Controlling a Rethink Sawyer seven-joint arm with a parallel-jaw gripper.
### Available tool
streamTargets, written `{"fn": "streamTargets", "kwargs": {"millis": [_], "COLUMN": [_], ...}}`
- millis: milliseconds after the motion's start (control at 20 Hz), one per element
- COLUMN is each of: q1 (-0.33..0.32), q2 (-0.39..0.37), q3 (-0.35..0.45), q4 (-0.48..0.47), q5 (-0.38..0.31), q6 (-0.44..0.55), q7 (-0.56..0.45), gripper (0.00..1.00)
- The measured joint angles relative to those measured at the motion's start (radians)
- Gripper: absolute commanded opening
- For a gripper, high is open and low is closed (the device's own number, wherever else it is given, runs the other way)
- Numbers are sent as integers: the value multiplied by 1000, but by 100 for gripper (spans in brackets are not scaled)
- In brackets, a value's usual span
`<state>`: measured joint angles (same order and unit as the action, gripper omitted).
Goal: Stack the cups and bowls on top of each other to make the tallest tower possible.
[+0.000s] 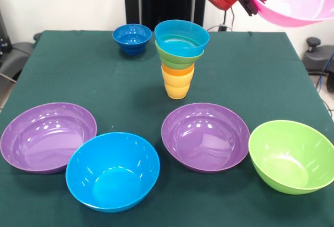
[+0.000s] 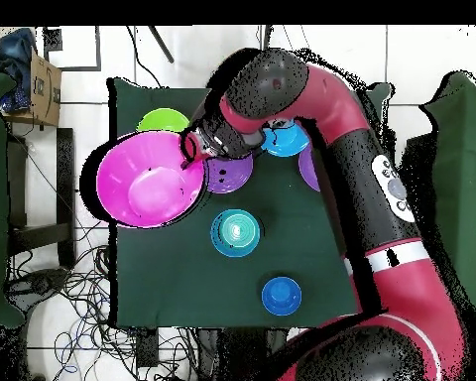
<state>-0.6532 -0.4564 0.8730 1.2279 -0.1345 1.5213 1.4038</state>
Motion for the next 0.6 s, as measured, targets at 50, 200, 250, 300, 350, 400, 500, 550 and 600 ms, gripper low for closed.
{"fn": "streamTargets", "kwargs": {"millis": [50, 200, 250, 300, 350, 400, 500, 550, 600], "q1": [0, -2, -2, -3, -5, -6, -7, -8, -9], "q2": [6, 21, 25, 30, 41, 45, 53, 55, 58], "q3": [5, 16, 20, 23, 30, 33, 38, 40, 44], "q4": [-12, -44, -53, -62, -83, -92, -107, -112, -120], "q5": [-6, -24, -30, -35, -45, -48, -54, -57, -60], "q6": [5, 17, 19, 21, 27, 31, 38, 42, 47], "q7": [-1, -7, -9, -11, -19, -23, -30, -34, -39], "gripper": [0, 0, 0, 0, 0, 0, 0, 0, 0]}}
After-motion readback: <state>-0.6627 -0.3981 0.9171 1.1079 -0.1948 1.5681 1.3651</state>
